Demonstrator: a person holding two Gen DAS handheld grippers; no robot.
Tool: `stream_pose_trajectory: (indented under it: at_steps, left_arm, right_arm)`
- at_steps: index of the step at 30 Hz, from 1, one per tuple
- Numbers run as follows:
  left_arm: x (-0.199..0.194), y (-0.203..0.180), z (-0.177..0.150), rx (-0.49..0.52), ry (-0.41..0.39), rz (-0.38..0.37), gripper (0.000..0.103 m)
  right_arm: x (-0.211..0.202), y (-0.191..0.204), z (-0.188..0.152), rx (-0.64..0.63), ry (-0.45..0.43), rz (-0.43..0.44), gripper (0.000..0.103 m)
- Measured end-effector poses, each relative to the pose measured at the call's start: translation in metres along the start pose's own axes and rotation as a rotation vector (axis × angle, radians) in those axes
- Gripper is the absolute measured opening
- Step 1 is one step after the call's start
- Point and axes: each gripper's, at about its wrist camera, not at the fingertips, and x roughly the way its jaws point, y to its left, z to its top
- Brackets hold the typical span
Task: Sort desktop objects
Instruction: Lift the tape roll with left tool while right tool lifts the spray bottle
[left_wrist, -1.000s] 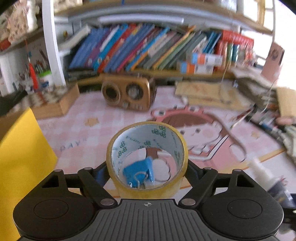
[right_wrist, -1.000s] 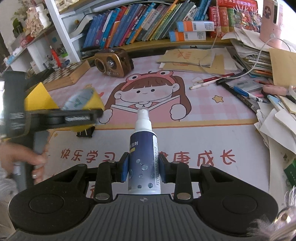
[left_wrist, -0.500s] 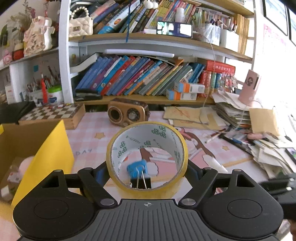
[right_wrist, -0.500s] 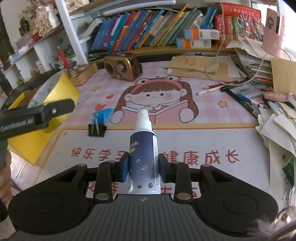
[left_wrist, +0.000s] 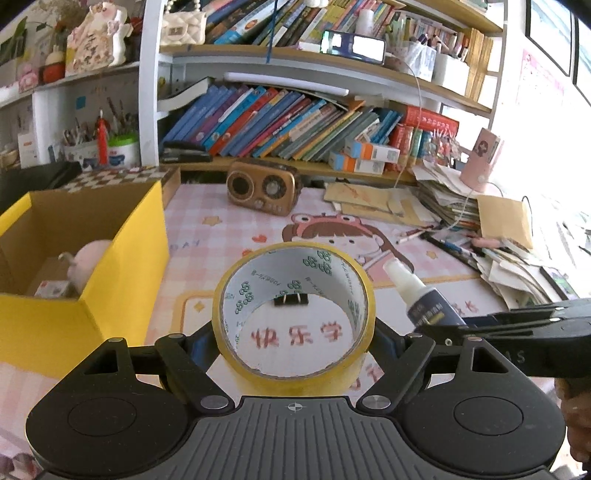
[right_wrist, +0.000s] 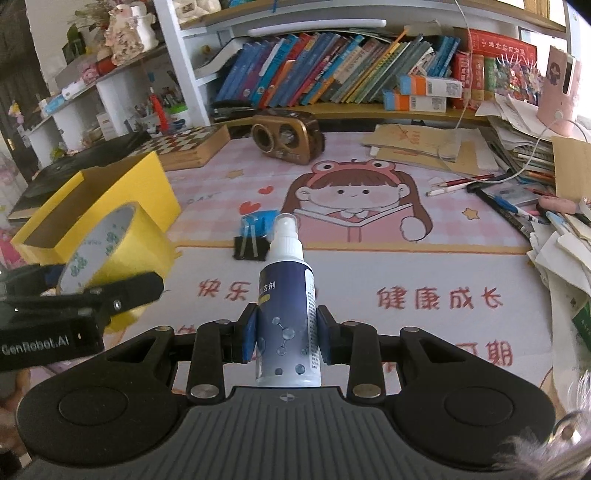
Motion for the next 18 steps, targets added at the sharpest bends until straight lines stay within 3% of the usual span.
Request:
stream_pose_trajectory:
  at_steps: [18]
  left_arm:
    - [-0.078, 0.058, -0.041, -0.014, -0.012, 0.013, 0.082]
  right_arm:
    - [-0.028, 0.086, -0.043, 0.019, 0.011, 0.026, 0.03]
